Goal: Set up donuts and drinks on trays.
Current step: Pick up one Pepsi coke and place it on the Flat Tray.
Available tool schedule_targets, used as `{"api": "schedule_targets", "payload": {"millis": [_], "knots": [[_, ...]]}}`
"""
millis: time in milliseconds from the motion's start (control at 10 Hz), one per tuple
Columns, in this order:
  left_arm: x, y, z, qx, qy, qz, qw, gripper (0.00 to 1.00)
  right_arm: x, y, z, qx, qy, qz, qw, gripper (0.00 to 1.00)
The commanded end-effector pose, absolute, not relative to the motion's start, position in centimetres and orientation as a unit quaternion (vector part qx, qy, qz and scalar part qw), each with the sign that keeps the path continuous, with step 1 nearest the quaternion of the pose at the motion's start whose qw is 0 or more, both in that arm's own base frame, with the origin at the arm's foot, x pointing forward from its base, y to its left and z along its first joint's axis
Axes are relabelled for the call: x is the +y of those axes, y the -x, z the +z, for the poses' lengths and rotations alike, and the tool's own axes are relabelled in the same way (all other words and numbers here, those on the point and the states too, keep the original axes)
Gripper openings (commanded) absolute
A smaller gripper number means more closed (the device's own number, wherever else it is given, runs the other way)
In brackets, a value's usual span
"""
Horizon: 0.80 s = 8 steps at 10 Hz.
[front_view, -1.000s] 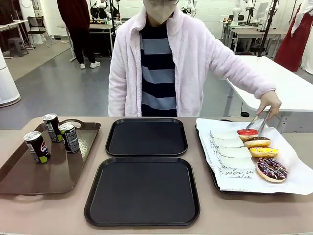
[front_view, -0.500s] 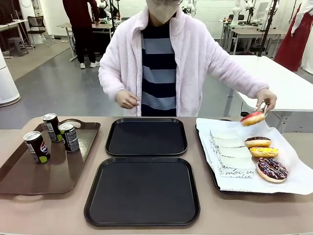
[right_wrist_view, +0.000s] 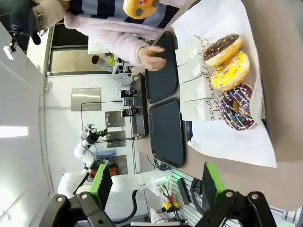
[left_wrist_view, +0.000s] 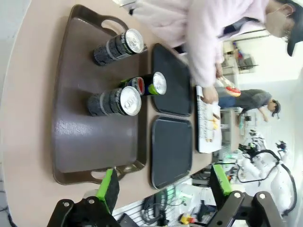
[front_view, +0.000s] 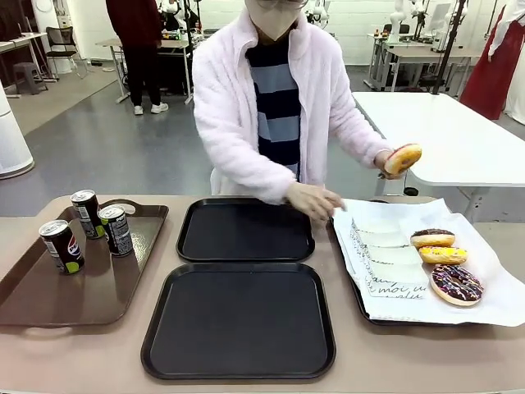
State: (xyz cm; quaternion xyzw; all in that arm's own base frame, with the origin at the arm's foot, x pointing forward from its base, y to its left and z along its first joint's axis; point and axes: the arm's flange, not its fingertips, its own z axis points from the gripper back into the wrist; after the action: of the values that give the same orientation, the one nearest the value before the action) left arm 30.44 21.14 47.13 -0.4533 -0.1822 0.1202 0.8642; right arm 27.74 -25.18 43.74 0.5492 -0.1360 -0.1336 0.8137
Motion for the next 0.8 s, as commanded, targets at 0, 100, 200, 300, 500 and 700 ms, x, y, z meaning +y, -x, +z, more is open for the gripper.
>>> {"api": "schedule_targets", "payload": {"millis": [0,100,200,300,500,700], "knots": [[17.3,-32.6,49.9,-0.155,0.343,0.105,0.921,1.0,-25.3,-27.7,43.6,-0.142,-0.558,-0.132,0.807,1.0],[14.6,-32.7,50.6,-0.162,0.257,0.079,0.95,1.0,-25.3,-27.7,43.6,-0.142,-0.558,-0.132,0.807,1.0],[11.3,-33.4,51.4,-0.147,0.173,0.041,0.973,1.0,-25.3,-27.7,43.6,-0.142,-0.558,-0.132,0.807,1.0],[8.5,-33.1,51.3,-0.159,0.099,0.007,0.982,1.0,-25.3,-27.7,43.6,-0.142,-0.558,-0.132,0.807,1.0],[4.0,-32.9,49.7,-0.164,0.006,-0.046,0.985,1.0,-25.3,-27.7,43.6,-0.142,-0.558,-0.132,0.807,1.0],[1.4,-32.8,47.4,-0.141,-0.03,-0.064,0.988,1.0,-25.3,-27.7,43.6,-0.142,-0.558,-0.132,0.807,1.0]]}}
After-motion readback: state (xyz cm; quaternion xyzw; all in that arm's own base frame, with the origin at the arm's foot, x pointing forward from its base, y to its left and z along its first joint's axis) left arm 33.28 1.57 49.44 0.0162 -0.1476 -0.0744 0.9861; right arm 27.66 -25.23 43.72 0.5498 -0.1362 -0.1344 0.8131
